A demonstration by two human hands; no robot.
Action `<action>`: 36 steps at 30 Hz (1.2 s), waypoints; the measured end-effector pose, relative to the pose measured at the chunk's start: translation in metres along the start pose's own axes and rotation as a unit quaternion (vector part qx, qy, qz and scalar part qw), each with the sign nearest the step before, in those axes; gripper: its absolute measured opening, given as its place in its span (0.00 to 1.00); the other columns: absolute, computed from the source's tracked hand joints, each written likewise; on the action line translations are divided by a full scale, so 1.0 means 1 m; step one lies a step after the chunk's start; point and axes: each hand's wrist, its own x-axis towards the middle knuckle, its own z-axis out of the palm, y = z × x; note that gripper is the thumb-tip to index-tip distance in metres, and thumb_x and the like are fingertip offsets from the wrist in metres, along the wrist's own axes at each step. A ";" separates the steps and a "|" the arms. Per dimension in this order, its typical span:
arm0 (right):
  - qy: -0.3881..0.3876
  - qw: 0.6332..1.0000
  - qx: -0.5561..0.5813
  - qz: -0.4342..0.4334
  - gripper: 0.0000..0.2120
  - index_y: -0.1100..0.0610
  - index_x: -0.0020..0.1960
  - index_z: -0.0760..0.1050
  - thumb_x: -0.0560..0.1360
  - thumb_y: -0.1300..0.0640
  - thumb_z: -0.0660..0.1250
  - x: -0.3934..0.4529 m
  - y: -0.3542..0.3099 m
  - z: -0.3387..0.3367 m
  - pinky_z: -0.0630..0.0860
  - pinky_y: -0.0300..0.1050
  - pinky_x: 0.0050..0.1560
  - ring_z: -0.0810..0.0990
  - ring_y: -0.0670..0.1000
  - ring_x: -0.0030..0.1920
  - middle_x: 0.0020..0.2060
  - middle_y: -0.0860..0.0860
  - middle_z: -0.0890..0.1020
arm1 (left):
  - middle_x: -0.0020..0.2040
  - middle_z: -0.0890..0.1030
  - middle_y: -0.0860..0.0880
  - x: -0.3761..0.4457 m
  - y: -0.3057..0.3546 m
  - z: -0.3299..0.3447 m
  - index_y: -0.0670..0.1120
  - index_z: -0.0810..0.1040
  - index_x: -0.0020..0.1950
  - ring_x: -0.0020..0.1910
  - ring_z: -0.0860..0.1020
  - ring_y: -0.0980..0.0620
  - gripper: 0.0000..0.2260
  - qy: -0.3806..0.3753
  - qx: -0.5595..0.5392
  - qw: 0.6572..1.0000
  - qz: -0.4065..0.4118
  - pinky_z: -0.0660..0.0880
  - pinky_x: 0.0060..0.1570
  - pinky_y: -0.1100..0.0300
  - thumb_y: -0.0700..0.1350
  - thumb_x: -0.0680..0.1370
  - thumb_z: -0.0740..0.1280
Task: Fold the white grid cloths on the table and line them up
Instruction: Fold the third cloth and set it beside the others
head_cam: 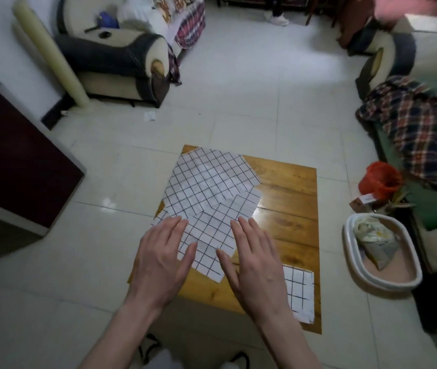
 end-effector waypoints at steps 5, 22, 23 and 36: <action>0.012 1.000 0.008 -0.023 0.31 0.54 0.81 0.62 0.86 0.36 0.50 0.030 -0.060 -0.005 0.60 0.54 0.81 0.60 0.51 0.82 0.79 0.52 0.68 | 0.73 0.76 0.44 0.008 -0.050 -0.055 0.43 0.73 0.76 0.74 0.72 0.46 0.26 0.029 0.015 0.999 -0.024 0.68 0.74 0.46 0.59 0.85 0.57; 0.041 0.995 -0.044 0.080 0.33 0.55 0.82 0.60 0.85 0.35 0.48 0.142 -0.254 0.071 0.55 0.53 0.82 0.61 0.53 0.81 0.80 0.54 0.67 | 0.73 0.76 0.43 0.080 -0.287 -0.142 0.43 0.74 0.75 0.75 0.71 0.44 0.25 0.026 0.027 0.997 0.067 0.68 0.74 0.43 0.57 0.85 0.57; 0.041 0.994 -0.052 0.087 0.33 0.54 0.82 0.60 0.85 0.35 0.48 0.147 -0.259 0.074 0.55 0.53 0.82 0.61 0.53 0.82 0.80 0.54 0.67 | 0.73 0.76 0.43 0.084 -0.295 -0.142 0.43 0.74 0.75 0.75 0.71 0.44 0.25 0.026 0.026 0.997 0.071 0.68 0.74 0.43 0.57 0.85 0.57; 0.067 0.972 -0.094 0.206 0.34 0.56 0.81 0.62 0.84 0.35 0.50 0.241 -0.273 0.121 0.60 0.58 0.80 0.63 0.56 0.81 0.79 0.56 0.69 | 0.72 0.77 0.43 0.201 -0.348 -0.112 0.43 0.76 0.73 0.75 0.72 0.44 0.24 0.016 0.003 0.989 0.150 0.69 0.74 0.43 0.56 0.85 0.57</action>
